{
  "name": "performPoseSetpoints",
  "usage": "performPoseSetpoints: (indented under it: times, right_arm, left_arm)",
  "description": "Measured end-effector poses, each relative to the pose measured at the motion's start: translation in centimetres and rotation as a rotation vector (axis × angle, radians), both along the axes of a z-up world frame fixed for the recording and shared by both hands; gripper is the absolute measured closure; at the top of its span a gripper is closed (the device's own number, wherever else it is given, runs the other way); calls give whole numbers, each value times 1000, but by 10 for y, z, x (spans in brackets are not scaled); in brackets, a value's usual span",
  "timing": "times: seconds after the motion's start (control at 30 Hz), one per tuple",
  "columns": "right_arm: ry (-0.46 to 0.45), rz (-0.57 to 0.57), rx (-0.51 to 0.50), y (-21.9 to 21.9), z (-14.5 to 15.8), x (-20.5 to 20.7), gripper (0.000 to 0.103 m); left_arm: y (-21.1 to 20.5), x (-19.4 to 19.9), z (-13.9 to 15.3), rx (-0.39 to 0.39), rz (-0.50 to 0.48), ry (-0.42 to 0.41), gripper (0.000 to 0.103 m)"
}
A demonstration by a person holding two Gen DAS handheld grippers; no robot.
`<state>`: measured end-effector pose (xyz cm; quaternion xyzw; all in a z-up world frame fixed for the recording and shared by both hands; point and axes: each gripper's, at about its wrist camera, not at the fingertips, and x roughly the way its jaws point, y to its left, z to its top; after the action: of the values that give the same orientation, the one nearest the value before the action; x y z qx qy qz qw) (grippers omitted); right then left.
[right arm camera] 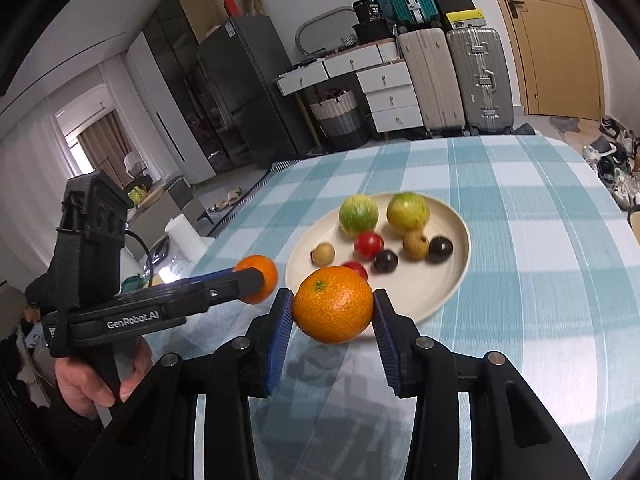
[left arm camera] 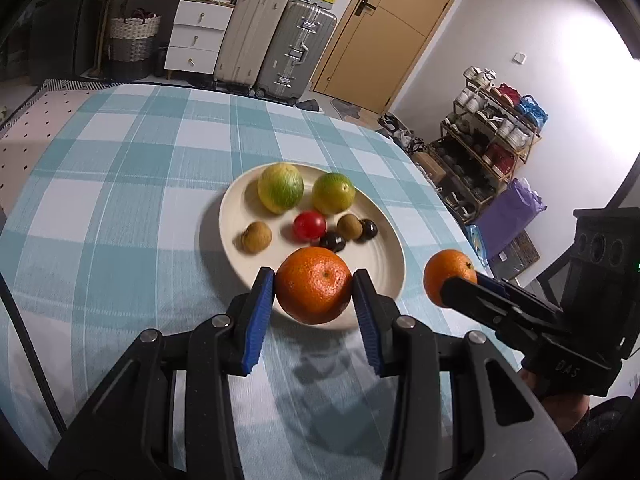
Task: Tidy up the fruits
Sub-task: 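Grasp the second orange with the right gripper and carry both oranges to the plate, then open both grippers to release the oranges onto the plate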
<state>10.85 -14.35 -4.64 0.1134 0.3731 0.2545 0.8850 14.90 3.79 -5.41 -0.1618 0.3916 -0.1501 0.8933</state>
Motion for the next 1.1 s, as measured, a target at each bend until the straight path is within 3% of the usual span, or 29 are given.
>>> performPoseSetpoints:
  times: [0.5, 0.73, 1.1]
  right_arm:
    - [25, -25, -10, 1, -14, 64, 62]
    - [45, -3, -54, 8, -33, 75, 62]
    - [82, -5, -35, 5, -47, 84, 62]
  left_arm:
    - [-6, 56, -22, 16, -4, 48, 66]
    - [-5, 77, -35, 13, -3, 77, 66]
    - [-10, 96, -41, 20, -16, 89, 66]
